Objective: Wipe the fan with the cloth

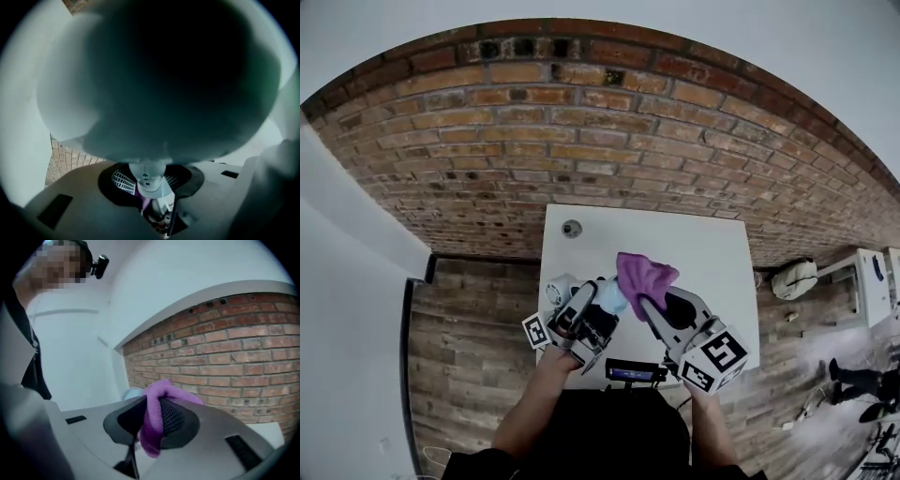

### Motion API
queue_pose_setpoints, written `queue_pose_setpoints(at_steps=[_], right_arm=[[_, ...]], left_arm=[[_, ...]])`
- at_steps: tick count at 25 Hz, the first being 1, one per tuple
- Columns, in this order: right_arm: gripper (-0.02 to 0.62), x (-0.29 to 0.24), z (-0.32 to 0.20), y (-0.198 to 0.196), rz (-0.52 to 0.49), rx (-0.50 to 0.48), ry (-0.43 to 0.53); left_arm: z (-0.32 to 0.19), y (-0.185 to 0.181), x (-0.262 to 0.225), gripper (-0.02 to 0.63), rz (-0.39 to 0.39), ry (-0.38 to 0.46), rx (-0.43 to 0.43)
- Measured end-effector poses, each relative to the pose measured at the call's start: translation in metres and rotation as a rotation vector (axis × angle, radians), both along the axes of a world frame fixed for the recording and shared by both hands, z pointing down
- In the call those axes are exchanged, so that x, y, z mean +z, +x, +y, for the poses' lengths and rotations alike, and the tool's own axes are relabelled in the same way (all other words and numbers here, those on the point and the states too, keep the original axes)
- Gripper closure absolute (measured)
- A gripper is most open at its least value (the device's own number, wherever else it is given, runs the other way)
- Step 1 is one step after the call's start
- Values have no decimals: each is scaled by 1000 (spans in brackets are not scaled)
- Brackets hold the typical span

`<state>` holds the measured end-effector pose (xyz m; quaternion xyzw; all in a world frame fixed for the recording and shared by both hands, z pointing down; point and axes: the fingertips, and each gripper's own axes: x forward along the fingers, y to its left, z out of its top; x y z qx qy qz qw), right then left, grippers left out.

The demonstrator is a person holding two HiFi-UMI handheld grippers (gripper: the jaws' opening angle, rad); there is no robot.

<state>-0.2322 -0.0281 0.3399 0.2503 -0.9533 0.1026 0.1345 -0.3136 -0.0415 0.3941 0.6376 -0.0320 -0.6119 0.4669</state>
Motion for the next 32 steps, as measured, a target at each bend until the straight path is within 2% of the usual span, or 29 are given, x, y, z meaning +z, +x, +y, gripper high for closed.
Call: queue_pose_setpoints(at_steps=[2,3,5,9,11,13,14,16,19,20,22,24,28,32], right_arm=[[532,-17,26,-30,-47,-118,5],[532,-18,34,-41,-37,-149,11],[532,-10,38,-48,14,-153,38],[532,12,23,-25,156,-49,83],[532,30,10,-3,261,33,90],[532,40,2,17,307,99,69],[532,39,2,23,286,114,52],[532,24,11,21,182,94,28],[532,-11,37,-6,-45,-55,7],[532,-16,45,-15,-85,-104,3],[532,-8,49,-26,-61,-148,14],[532,7,42,-23,-11,-134,33],[532,31,16,8,4,-75,6],[532,62,-19,41,1,35,-69]], left_arm=[[1,-2,-3,449,21,5,4],[2,-1,-5,449,30,10,9],[5,1,-7,449,39,19,17],[12,3,-2,449,24,29,22],[16,2,-1,449,46,39,24],[19,3,-2,449,62,47,24],[20,4,-1,449,61,46,23],[21,6,2,449,59,34,20],[19,7,6,449,64,7,10],[18,9,6,449,66,0,9],[17,13,5,449,70,-7,8],[14,17,5,449,58,-13,7],[5,30,11,449,-1,-18,2],[-6,40,19,449,-90,-46,15]])
